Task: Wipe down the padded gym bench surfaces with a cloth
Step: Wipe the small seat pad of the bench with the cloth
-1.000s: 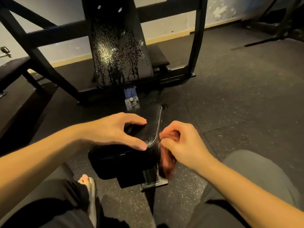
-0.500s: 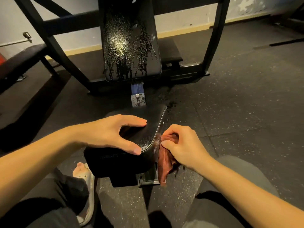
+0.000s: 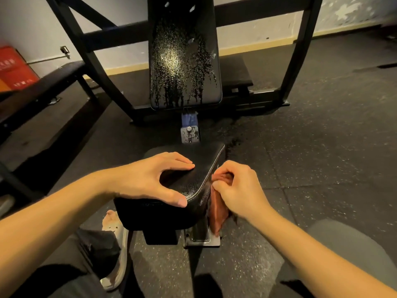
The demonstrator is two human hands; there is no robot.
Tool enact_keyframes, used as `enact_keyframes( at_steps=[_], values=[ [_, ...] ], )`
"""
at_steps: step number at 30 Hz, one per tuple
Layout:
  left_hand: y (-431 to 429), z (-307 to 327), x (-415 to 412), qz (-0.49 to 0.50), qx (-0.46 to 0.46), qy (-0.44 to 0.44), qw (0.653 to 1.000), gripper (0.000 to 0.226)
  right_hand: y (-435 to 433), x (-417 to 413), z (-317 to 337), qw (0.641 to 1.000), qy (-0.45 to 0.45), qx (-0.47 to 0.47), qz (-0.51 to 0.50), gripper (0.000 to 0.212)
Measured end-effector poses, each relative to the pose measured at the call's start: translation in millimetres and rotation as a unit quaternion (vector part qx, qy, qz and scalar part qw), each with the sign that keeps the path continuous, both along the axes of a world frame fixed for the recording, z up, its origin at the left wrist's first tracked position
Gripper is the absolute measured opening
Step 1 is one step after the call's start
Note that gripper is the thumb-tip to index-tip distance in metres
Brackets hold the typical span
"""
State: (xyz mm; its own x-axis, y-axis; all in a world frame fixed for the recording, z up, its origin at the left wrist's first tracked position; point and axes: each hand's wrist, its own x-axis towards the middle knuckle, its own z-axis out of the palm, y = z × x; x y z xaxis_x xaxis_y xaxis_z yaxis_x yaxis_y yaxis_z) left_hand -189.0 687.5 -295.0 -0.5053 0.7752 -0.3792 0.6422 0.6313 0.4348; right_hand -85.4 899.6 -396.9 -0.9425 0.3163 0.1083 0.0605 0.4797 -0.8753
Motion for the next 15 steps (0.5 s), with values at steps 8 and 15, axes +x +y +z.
enact_keyframes(
  at_steps=[8, 15],
  values=[
    [1, 2, 3, 0.011, -0.011, 0.005, 1.0, 0.098, 8, -32, -12, 0.997, -0.042, 0.036, -0.049, 0.013],
    [2, 0, 3, 0.016, 0.004, -0.01, 1.0, 0.097, 22, -43, -11, 0.997, -0.041, 0.065, -0.012, 0.02]
  ],
)
